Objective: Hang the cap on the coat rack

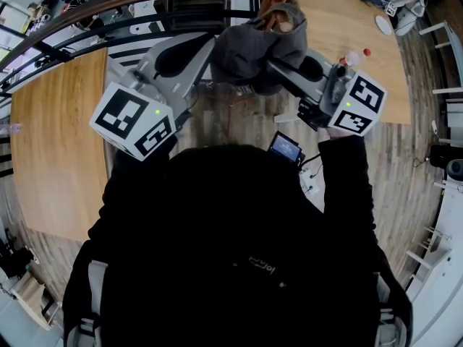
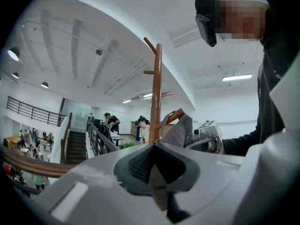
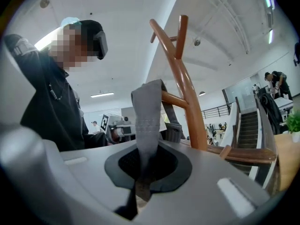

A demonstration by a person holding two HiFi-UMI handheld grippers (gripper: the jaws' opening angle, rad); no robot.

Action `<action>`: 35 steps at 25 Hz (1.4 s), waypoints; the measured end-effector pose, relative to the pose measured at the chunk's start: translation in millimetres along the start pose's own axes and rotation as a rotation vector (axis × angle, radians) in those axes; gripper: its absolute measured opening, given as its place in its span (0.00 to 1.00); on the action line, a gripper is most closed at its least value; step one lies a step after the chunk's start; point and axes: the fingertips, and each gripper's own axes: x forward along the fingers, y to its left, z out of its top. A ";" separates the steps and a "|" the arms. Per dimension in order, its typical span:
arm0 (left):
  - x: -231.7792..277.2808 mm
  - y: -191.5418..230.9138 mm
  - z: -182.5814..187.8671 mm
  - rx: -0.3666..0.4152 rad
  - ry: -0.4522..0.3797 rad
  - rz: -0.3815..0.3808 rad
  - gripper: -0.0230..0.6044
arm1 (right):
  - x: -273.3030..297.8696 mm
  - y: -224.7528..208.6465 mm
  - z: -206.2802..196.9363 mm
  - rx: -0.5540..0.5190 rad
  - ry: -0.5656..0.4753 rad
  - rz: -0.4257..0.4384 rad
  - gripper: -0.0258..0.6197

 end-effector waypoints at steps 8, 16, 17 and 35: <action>-3.1 3.8 -5.3 -0.005 0.005 0.007 0.04 | 3.1 -19.7 -14.7 0.075 0.006 -0.055 0.07; -7.9 3.1 -4.3 -0.011 0.008 0.030 0.04 | 0.1 -39.3 -25.8 0.133 0.011 -0.096 0.07; -9.5 1.9 -3.9 -0.012 0.009 0.031 0.04 | 0.1 -41.1 -26.5 0.139 0.012 -0.107 0.07; -8.9 0.5 -12.6 -0.032 0.034 -0.001 0.04 | -6.3 -52.2 -29.2 0.168 0.011 -0.226 0.25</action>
